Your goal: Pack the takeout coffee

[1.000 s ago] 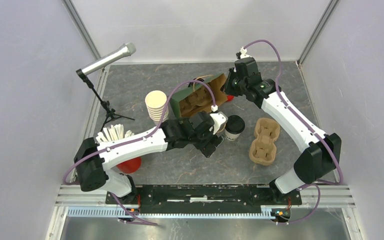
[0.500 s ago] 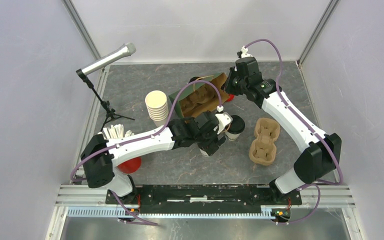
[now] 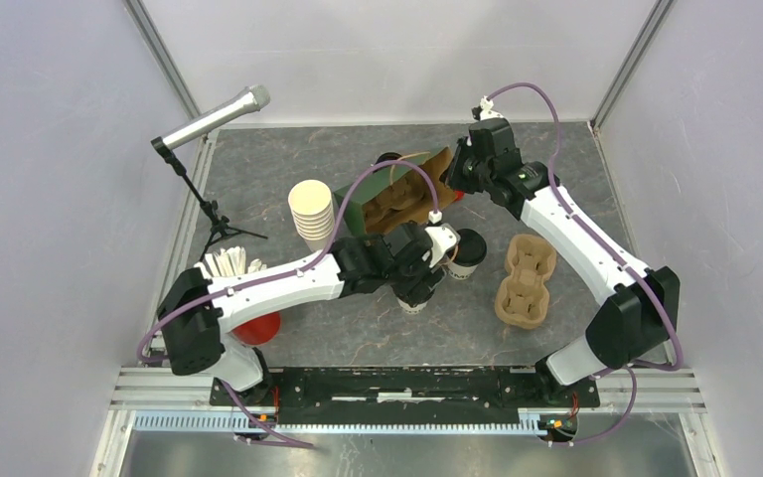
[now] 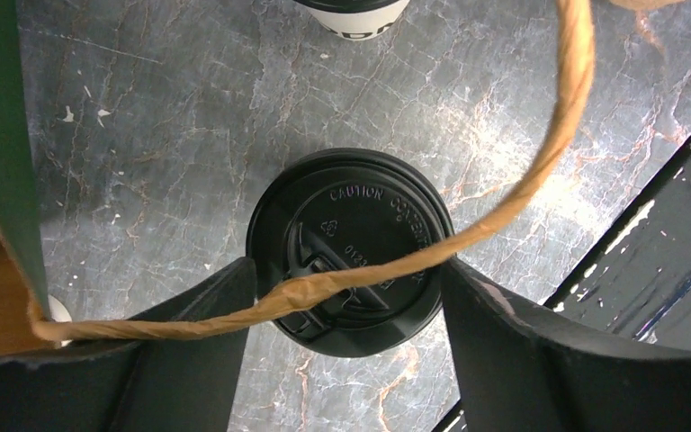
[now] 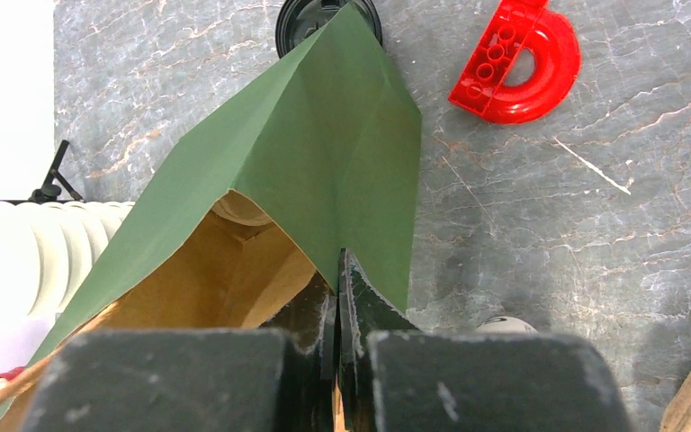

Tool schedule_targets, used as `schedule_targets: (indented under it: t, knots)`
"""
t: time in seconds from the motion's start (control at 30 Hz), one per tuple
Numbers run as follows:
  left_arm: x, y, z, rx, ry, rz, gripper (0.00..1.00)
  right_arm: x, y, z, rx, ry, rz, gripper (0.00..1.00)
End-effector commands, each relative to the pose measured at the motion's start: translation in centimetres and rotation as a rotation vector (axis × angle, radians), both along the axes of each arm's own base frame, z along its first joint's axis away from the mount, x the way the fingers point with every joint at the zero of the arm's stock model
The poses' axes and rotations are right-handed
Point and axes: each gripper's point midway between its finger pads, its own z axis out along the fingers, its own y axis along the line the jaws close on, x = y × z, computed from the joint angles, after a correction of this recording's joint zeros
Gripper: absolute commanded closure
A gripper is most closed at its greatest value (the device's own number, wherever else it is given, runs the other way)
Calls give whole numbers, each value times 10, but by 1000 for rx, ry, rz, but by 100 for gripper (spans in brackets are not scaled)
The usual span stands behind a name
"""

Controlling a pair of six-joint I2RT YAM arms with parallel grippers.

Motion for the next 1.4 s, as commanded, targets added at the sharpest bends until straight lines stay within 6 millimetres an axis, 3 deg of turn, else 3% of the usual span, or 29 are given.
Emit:
schedule_targets:
  t: [0.0,0.4,0.57,0.63,0.97,1.17,1.37]
  knots:
    - [-5,4,13,-20,-11,-36,23,0,2,21,44,-66,2,100]
    - [-25,18,36,-42,56,-45,20,-2,0,21,33,-74,7,100]
    - [-20,8,62,-128,5,-44,5,-1,0,22,35,-81,6,100]
    - [-15,5,62,-120,-6,-43,0,0,1,24,38,-88,5,100]
    - [-5,-8,37,-68,-3,-58,0,25,3,36,28,-112,-26,100]
    - [-13,-11,41,-94,9,-102,0,47,11,43,42,-90,-41,100]
    - [-14,-6,28,-52,17,-117,0,49,13,36,50,-80,-38,100]
